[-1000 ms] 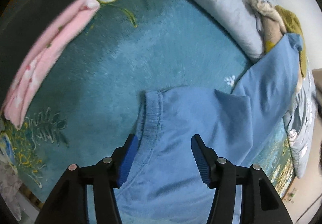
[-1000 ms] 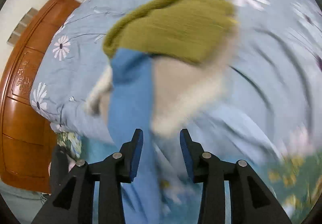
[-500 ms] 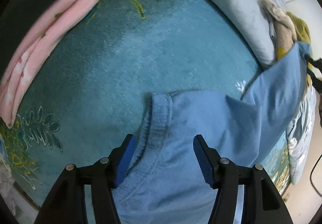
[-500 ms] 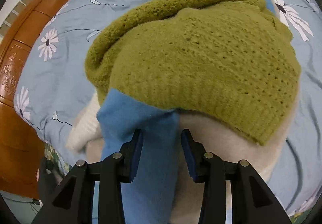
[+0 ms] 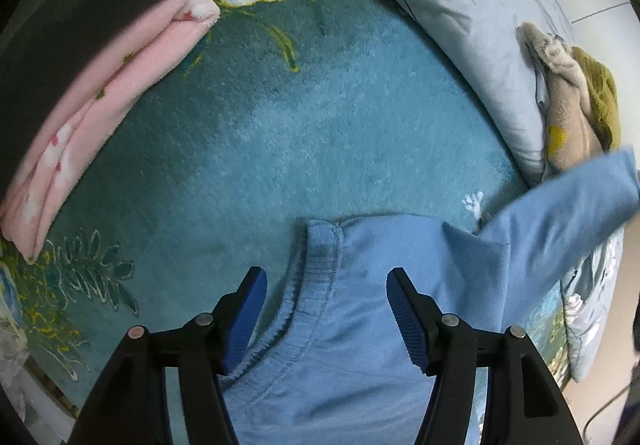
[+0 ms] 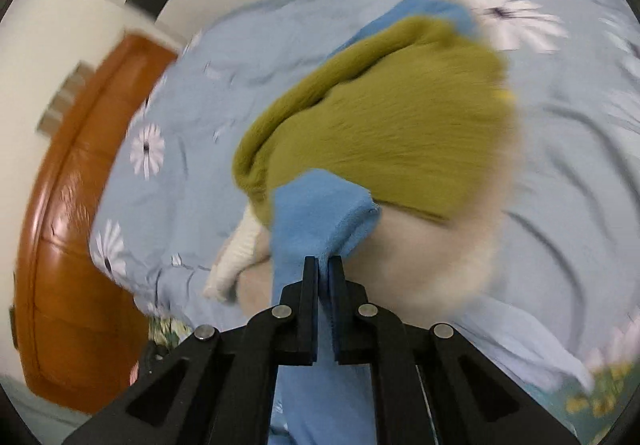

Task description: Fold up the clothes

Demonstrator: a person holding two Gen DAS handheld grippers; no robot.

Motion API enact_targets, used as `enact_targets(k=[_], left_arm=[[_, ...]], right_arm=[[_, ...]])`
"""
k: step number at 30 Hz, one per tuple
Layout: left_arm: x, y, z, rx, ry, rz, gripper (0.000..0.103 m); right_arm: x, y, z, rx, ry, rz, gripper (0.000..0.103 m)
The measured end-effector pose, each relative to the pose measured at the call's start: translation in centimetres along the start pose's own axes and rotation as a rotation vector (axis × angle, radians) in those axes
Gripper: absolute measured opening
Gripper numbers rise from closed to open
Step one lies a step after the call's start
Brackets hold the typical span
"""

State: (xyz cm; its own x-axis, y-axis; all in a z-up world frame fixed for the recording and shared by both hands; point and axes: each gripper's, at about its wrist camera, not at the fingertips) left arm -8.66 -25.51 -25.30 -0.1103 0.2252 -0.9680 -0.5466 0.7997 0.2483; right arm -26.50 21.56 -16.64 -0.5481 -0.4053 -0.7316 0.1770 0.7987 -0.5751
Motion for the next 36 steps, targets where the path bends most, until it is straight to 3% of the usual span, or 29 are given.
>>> enact_targets(k=[10,12,15,18,19,20,25,28,31,33,36], left_arm=[[3.2,1.5,0.0,0.117,-0.054,-0.06,0.067],[4.2,1.9,-0.1,0.145,-0.064,-0.075,0.065],[5.1,2.6,-0.3,0.171,-0.081,-0.078,0.061],[5.8,3.5,-0.4,0.202,-0.093,-0.079,0.045],[6.0,3.9,-0.4,0.211,-0.097,-0.08,0.032],[6.1,4.1,-0.4,0.221,-0.097,-0.089,0.027],[5.8,5.5,-0.2,0.256,-0.054,-0.115,0.022],[2.6,6.5,-0.3,0.259,0.055,-0.04,0.021],[0.8,7.5,-0.6,0.286,0.122,-0.012,0.022],[2.1,8.3,-0.7,0.307,0.094,-0.047,0.022],[2.1,6.2,-2.0,0.287,0.033,-0.114,0.023]], right_arm=[[-18.8,17.2,9.4,0.354,0.173,0.347,0.004],[-19.8,20.3,12.5,0.429,0.137,0.408,0.004],[-20.3,22.9,15.3,0.514,0.113,0.427,0.004],[-20.1,24.7,17.2,0.569,0.086,0.446,0.004],[-20.1,25.3,17.4,0.581,0.087,0.442,0.004],[-20.2,25.5,17.4,0.584,0.087,0.438,0.004],[-20.3,25.9,16.6,0.56,0.093,0.413,0.004],[-21.8,25.0,16.0,0.515,0.152,0.388,0.004],[-23.5,24.0,15.7,0.483,0.242,0.383,0.004],[-22.5,25.1,16.2,0.505,0.189,0.42,0.004],[-20.3,26.8,17.2,0.536,0.089,0.458,0.004]])
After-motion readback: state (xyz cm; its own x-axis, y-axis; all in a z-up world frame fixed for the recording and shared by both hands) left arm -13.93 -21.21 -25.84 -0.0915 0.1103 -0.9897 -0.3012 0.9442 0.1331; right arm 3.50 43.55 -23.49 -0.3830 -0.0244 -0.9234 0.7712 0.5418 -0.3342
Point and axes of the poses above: each gripper's, at about its wrist camera, not at the fingertips, and x roughly the way its jaws point, y to its right, z to its underside, and after that the axes turned 2 degrees about -x, right-handed
